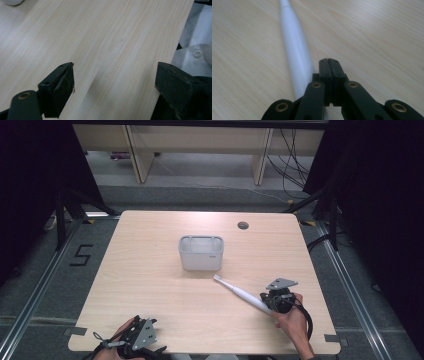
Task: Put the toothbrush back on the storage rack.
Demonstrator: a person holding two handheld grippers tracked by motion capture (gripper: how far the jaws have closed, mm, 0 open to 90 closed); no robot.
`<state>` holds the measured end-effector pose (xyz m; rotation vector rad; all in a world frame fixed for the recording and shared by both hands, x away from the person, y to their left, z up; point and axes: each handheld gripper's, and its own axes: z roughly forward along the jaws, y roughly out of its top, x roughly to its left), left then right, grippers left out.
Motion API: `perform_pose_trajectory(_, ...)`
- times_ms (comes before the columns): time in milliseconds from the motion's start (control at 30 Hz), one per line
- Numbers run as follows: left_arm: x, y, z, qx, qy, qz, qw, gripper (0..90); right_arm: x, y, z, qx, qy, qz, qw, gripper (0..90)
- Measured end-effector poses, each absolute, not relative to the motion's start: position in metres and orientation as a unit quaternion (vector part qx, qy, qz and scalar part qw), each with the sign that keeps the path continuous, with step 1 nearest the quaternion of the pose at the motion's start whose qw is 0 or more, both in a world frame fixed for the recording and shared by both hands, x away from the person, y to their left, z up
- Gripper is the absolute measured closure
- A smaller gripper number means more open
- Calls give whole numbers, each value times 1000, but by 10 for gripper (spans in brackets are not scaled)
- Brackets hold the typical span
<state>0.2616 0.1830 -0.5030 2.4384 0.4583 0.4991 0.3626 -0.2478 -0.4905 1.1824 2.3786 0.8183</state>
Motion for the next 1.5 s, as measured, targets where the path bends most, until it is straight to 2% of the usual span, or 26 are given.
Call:
perform_pose_trajectory(1233,262,182,-503,919,172,188,301,155,343,-234,-487,403,852,292,162,875)
perform_pose_trajectory(1467,262,182,-504,920,173,186,300,154,341,-232,-486,393,857,291,164,856)
perform_pose_trajectory(1500,262,183,-504,920,173,186,299,155,341,-232,-484,394,855,291,170,832)
